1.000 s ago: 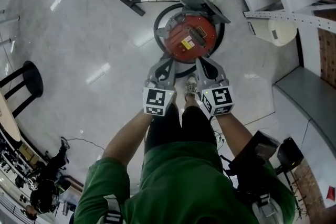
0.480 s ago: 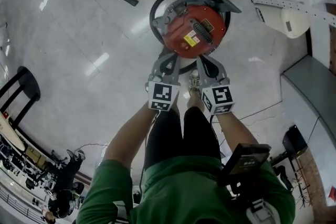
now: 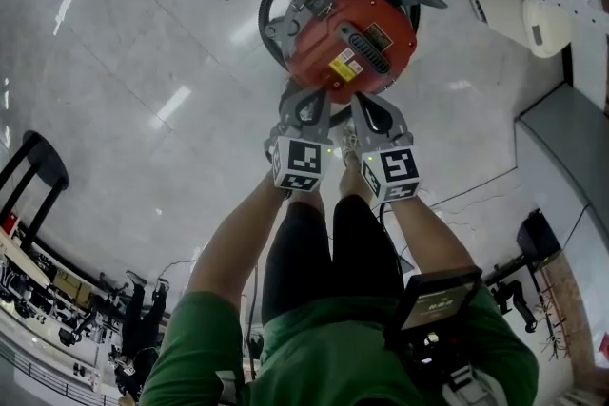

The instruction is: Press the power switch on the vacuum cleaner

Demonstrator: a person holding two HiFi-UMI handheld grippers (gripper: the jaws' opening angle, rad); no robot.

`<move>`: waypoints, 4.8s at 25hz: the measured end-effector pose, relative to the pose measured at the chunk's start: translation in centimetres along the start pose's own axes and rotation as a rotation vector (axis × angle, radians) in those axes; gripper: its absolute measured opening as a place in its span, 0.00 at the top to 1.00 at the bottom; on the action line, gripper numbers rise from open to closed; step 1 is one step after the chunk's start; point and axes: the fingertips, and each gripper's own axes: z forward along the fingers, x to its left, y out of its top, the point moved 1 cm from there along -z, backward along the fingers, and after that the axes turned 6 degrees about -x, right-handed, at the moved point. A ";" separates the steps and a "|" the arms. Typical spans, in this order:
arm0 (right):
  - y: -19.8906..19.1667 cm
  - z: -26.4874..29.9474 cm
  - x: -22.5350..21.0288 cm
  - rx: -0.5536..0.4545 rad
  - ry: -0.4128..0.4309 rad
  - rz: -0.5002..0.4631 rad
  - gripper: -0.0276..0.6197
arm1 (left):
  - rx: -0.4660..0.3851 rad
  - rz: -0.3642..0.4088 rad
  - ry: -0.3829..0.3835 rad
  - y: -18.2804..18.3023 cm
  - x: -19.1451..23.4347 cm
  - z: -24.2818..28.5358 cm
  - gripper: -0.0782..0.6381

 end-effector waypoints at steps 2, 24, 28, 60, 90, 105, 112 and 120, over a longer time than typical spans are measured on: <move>-0.5 0.3 -0.2 0.005 -0.002 0.005 0.95 | 0.012 0.005 0.000 -0.5 0.2 0.5 0.88; -3.3 2.4 -0.7 0.066 -0.017 0.035 0.95 | 0.083 0.031 -0.045 -2.5 0.8 3.1 0.88; -3.4 2.5 -0.5 0.066 -0.016 0.037 0.95 | 0.084 0.033 -0.052 -2.6 0.8 3.1 0.88; 2.9 -2.6 0.0 -0.029 -0.044 -0.008 0.95 | -0.027 0.035 0.044 3.5 2.4 -1.6 0.88; 25.2 -30.3 6.5 -0.491 0.097 -0.222 0.95 | -0.504 0.039 0.301 26.0 -11.3 -28.6 0.88; 25.6 -41.1 9.7 -0.623 0.099 -0.265 0.95 | -0.617 0.113 0.247 27.6 -19.4 -35.6 0.88; 23.2 -45.3 13.0 -0.641 0.021 -0.265 0.95 | -0.675 0.162 0.170 26.8 -21.2 -39.5 0.88; 19.4 -49.2 18.6 -0.662 -0.031 -0.270 0.95 | -0.721 0.188 0.124 24.3 -22.3 -45.2 0.88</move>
